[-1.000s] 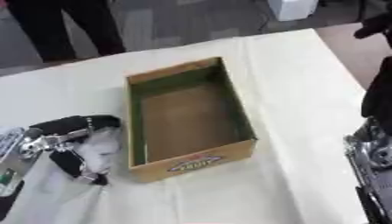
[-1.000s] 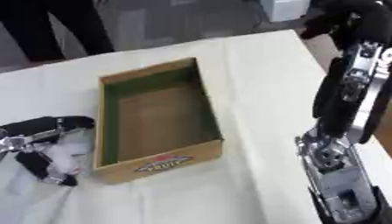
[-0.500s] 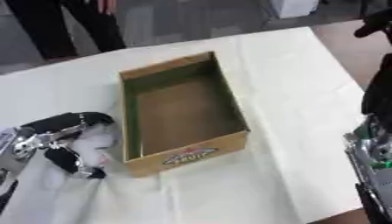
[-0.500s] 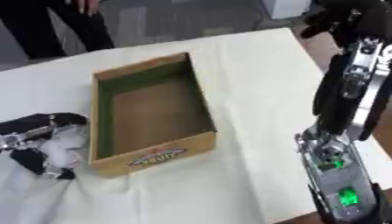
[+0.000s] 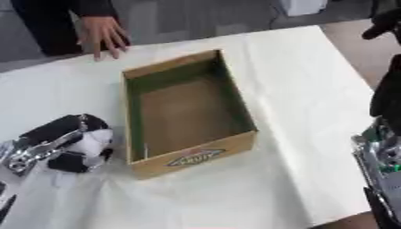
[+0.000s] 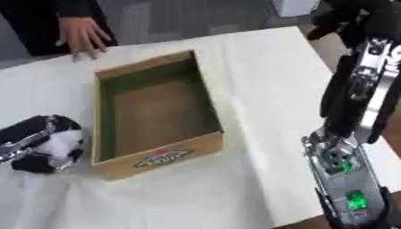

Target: Pick up objects on the table and place them in the box.

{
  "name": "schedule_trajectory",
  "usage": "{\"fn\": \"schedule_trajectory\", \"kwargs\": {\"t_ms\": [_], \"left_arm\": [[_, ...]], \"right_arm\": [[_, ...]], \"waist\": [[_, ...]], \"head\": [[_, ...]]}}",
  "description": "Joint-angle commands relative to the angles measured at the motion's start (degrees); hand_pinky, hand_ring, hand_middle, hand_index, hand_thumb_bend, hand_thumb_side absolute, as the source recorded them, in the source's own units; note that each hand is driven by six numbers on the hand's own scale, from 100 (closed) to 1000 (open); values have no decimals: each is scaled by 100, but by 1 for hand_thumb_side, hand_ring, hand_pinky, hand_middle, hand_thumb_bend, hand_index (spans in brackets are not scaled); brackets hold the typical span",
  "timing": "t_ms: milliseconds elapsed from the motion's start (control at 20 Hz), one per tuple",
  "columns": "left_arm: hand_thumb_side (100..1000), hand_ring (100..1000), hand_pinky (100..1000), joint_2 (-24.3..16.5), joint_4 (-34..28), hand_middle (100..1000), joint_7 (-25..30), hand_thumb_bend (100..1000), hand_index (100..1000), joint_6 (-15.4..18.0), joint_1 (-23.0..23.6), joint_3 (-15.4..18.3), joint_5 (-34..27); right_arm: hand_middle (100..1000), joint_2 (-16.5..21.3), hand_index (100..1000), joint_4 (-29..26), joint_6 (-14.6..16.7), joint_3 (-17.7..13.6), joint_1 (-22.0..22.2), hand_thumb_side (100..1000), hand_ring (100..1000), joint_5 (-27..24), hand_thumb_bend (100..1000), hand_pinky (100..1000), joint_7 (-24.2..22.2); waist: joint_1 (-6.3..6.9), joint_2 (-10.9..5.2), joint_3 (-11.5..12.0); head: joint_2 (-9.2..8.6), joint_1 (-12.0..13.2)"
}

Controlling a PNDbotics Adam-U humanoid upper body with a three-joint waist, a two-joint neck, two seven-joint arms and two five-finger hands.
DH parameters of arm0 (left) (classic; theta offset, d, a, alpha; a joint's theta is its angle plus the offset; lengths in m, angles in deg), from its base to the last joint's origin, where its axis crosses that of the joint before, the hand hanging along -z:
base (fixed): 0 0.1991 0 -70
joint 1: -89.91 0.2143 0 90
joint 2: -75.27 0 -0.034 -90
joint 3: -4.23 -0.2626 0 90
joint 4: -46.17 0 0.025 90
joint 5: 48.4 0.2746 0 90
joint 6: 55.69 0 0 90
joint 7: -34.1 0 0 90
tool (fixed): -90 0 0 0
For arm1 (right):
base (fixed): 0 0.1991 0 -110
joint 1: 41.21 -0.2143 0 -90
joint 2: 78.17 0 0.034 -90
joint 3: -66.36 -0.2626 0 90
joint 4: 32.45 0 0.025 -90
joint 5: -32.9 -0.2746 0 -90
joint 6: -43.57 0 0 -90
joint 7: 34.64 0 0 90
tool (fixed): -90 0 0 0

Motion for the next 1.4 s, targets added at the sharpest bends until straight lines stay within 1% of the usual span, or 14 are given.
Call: {"fn": "schedule_trajectory", "kwargs": {"t_ms": [50, 100, 150, 400, 550, 850, 1150, 1400], "left_arm": [[516, 100, 100, -258, -240, 127, -99, 100, 285, 13, -35, 8, -80], [515, 100, 100, -272, -320, 133, -118, 100, 289, 8, -37, 11, -84], [525, 100, 100, -281, -386, 100, -131, 100, 267, -7, -37, 13, -96], [538, 100, 100, -356, -726, 100, 35, 100, 227, -201, -65, 37, -283], [542, 100, 100, -432, -937, 100, 213, 100, 223, -368, -75, 75, -396], [543, 100, 100, -627, -1299, 100, 738, 100, 205, -727, -141, 122, -669], [544, 100, 100, -873, -1636, 100, 1038, 100, 188, -919, -279, 133, -916], [543, 100, 100, -1013, -1785, 100, 1173, 100, 177, -994, -420, 127, -1076]], "right_arm": [[545, 92, 646, -76, 8, -38, -54, 855, 482, 28, 100, 375, 11], [545, 93, 646, -76, 7, -38, -54, 854, 482, 29, 100, 375, 11], [545, 94, 646, -76, 6, -38, -53, 855, 482, 29, 100, 375, 12], [545, 103, 646, -76, 5, -40, -47, 854, 482, 33, 100, 375, 15], [545, 113, 646, -76, 5, -42, -39, 854, 482, 37, 100, 375, 18], [544, 147, 646, -76, 1, -52, -1, 854, 482, 53, 100, 374, 30], [544, 202, 646, -76, -13, -62, 71, 855, 482, 80, 100, 374, 46], [544, 246, 646, -76, -15, -74, 128, 855, 481, 100, 100, 374, 61]], "waist": [[-5, -84, 11], [-4, -85, 11], [-3, -86, 12], [6, -97, 22], [14, -104, 35], [41, -137, 83], [86, -198, 158], [127, -258, 216]], "head": [[5, -9], [2, -10], [1, -8], [-8, 13], [-13, 20], [-17, 42], [-18, 50], [-41, 70]]}}
